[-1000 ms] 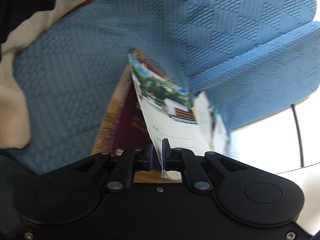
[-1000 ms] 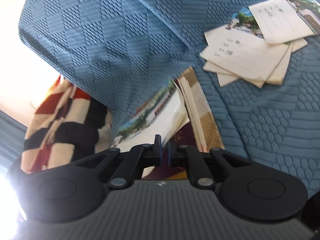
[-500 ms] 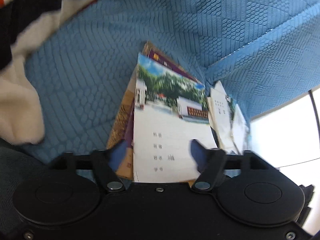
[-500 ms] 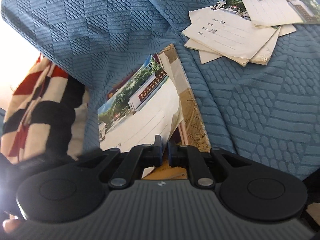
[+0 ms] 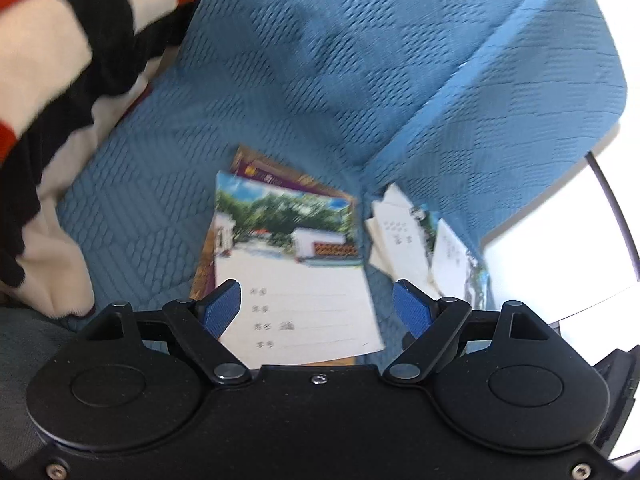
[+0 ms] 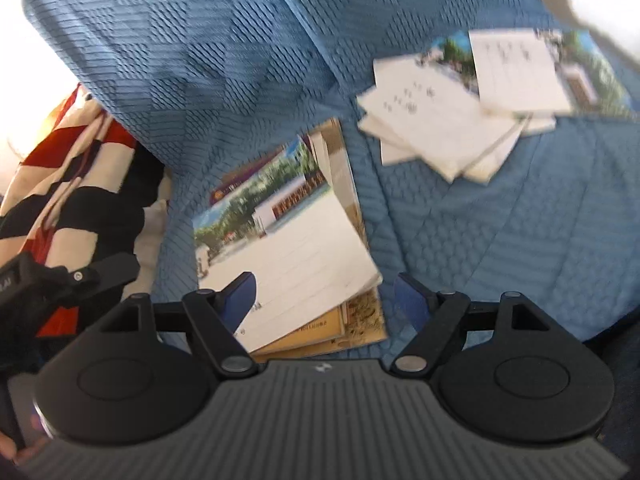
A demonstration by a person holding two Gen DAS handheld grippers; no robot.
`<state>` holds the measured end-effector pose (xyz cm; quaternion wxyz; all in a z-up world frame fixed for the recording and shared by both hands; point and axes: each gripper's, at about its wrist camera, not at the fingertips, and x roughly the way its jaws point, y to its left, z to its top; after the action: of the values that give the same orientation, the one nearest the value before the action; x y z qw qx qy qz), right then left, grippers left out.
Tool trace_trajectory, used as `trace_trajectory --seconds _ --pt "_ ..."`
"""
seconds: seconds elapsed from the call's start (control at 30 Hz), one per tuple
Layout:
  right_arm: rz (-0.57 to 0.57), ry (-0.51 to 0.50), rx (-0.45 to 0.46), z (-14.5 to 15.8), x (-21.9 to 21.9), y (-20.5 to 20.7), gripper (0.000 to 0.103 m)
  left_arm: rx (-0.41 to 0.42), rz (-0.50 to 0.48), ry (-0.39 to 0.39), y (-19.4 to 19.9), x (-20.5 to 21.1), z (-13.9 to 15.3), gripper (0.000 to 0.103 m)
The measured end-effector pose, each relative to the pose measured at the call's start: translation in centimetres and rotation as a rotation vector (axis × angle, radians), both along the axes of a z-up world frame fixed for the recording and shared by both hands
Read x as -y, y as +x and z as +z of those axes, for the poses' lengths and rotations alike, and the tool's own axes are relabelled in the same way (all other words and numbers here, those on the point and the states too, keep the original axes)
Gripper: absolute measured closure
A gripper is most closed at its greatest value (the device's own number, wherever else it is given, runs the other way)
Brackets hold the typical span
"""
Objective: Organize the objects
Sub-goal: 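Lower the postcard flat onto the purple book and open both grippers, then raise both grippers away from the book stack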
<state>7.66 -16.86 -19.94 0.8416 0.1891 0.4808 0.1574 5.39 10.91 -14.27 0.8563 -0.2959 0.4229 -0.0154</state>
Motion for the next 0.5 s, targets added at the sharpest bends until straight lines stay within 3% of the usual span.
trace_trajectory --seconds 0.37,0.5 --pt "0.050 -0.031 0.258 9.0 3.9 -1.7 0.025 0.168 -0.038 0.056 -1.8 4.0 8.2 0.014" --pt "0.059 -0.041 0.315 11.1 5.5 -3.0 0.025 0.217 -0.055 0.066 -3.0 5.6 10.2 0.005"
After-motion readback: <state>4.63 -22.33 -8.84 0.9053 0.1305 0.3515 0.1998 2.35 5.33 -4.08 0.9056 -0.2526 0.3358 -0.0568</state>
